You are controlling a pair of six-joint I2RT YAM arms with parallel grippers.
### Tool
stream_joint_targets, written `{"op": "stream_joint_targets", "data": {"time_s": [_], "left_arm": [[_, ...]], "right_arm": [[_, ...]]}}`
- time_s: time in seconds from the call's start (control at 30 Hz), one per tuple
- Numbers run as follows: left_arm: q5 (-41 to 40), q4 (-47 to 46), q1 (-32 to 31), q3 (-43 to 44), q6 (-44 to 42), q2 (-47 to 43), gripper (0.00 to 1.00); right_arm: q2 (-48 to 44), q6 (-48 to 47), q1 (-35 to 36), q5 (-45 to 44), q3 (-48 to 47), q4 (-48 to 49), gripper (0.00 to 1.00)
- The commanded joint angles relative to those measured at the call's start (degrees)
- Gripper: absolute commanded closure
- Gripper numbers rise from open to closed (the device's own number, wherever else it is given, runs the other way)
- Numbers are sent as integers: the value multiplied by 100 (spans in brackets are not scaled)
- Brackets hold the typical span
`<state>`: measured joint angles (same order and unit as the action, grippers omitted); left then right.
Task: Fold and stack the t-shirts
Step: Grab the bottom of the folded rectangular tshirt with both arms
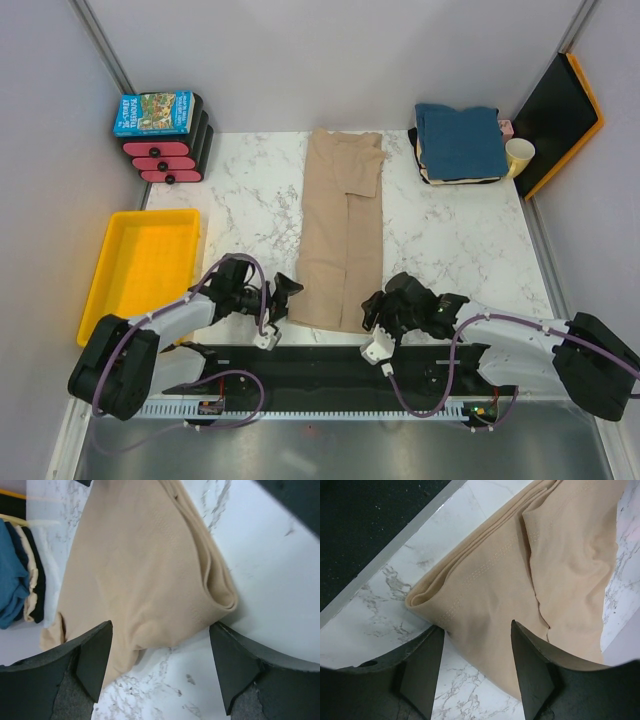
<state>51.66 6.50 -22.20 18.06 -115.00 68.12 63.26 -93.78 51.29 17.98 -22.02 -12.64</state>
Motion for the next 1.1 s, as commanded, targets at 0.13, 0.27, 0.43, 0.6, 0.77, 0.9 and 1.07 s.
{"op": "stream_joint_targets", "data": {"time_s": [0.13, 0.27, 0.43, 0.6, 0.77, 0.9, 1.07], "left_arm": [[310, 1539, -21, -127, -3679, -282, 14], [301, 1363, -30, -303, -3679, -229, 13], [310, 1301, -39, -391, -3679, -220, 13], [301, 977, -48, -488, -3679, -80, 13], [266, 660, -48, -514, -3661, 157, 14], [257, 624, -48, -523, -3652, 149, 15], [283, 607, -48, -497, -3644, 202, 24]], "right_arm": [[-270, 492, 39, 338, 181, -686, 37], [-455, 589, 39, 435, 198, -810, 38], [-421, 659, 65, 593, 269, -626, 39], [-245, 729, 92, 558, 269, -371, 40], [-209, 782, 136, 505, 216, -370, 42], [-454, 712, 136, 531, 198, -747, 42], [-658, 677, 145, 549, 295, -862, 53]]}}
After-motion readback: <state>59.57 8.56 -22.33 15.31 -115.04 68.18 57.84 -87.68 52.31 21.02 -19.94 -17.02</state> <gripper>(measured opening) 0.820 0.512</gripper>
